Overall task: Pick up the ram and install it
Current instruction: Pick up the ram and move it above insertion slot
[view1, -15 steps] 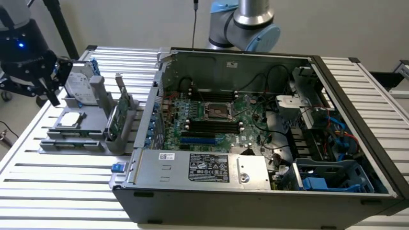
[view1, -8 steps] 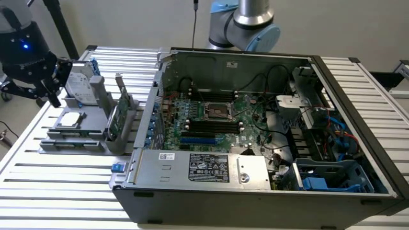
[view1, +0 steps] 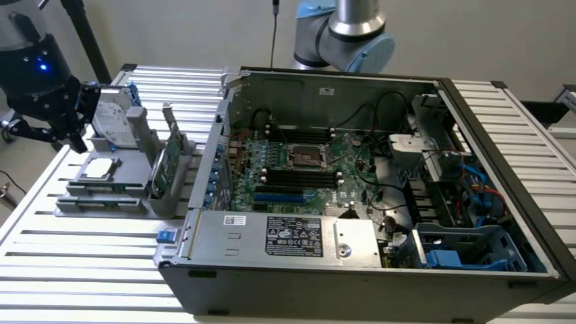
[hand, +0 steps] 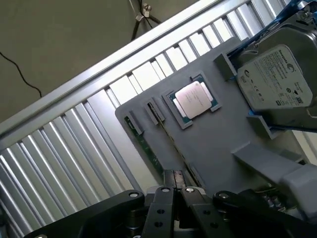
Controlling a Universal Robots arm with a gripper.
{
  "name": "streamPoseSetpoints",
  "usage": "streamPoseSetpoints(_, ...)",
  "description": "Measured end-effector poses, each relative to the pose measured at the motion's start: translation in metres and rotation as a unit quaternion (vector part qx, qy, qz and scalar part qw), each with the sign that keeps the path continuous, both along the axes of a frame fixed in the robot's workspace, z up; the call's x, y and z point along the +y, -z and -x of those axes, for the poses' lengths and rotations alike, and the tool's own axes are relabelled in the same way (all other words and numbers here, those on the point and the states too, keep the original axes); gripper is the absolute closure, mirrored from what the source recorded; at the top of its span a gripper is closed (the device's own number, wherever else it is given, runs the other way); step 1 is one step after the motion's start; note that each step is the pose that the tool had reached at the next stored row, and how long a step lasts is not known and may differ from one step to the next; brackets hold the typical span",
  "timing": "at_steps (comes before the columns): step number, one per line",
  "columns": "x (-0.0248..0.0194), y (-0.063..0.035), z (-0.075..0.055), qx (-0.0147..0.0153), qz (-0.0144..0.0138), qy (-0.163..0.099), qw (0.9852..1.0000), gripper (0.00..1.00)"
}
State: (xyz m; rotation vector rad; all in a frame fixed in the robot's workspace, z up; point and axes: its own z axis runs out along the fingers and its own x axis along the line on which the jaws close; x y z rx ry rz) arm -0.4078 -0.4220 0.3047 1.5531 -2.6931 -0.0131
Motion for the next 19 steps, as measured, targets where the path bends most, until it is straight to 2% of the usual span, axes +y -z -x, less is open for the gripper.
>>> streamPoseSetpoints(5, 0.0, 0.0025, 0.0, 0.0001, 0.0, -0.045, 0.999, 0.89)
streamPoseSetpoints(9, 0.0, 0.0046, 0.0, 0.0001, 0.0, -0.082, 0.9967, 0.89)
streamPoseSetpoints(14, 0.0, 0.0073, 0.0, 0.0001, 0.0, -0.127, 0.9919, 0.89)
streamPoseSetpoints(19, 0.0, 0.0098, 0.0, 0.0001, 0.0, -0.172, 0.9852, 0.89)
